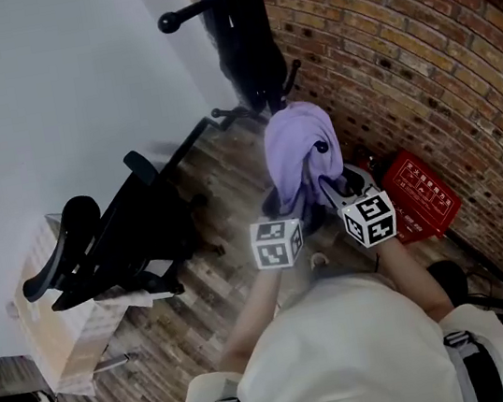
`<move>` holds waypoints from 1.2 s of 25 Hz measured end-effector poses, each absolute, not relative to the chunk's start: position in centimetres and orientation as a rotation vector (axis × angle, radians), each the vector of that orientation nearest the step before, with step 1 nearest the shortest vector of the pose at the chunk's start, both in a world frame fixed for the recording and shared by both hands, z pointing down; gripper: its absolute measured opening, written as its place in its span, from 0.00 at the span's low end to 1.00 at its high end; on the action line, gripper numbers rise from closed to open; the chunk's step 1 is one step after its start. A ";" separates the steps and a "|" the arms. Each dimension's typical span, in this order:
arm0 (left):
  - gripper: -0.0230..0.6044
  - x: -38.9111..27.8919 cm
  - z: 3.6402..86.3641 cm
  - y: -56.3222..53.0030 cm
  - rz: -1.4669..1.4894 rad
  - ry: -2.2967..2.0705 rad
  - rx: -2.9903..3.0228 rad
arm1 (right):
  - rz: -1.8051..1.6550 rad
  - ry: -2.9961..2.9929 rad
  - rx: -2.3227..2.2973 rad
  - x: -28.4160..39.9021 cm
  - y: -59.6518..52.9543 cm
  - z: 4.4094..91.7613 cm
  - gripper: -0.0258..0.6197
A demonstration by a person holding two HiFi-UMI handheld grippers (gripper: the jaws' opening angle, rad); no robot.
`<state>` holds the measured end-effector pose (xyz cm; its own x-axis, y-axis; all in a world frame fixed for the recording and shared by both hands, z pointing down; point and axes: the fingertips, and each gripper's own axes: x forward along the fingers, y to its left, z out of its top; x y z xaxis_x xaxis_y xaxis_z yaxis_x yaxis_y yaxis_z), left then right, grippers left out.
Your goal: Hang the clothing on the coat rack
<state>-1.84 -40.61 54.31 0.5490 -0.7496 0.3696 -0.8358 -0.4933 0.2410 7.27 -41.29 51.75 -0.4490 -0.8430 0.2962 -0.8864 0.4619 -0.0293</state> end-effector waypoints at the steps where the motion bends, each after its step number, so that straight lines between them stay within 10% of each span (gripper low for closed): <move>1: 0.40 -2.0 54.2 -40.1 0.296 -1.292 2.396 | 0.271 -2.465 1.507 7.5 -40.8 51.8 0.31; 12: 0.39 -5.0 52.3 -33.8 0.216 -1.317 2.401 | 0.268 -2.470 1.580 7.2 -33.7 50.1 0.31; 30: 0.10 -11.6 48.6 -21.3 0.051 -1.486 2.342 | 0.153 -2.593 1.577 3.7 -20.4 45.0 0.09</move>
<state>-11.64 -21.32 48.63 0.4449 -0.8675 0.2224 -0.8807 -0.3788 0.2845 3.66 -20.36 45.02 -0.4575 -0.8782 0.1398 -0.8885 0.4577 -0.0321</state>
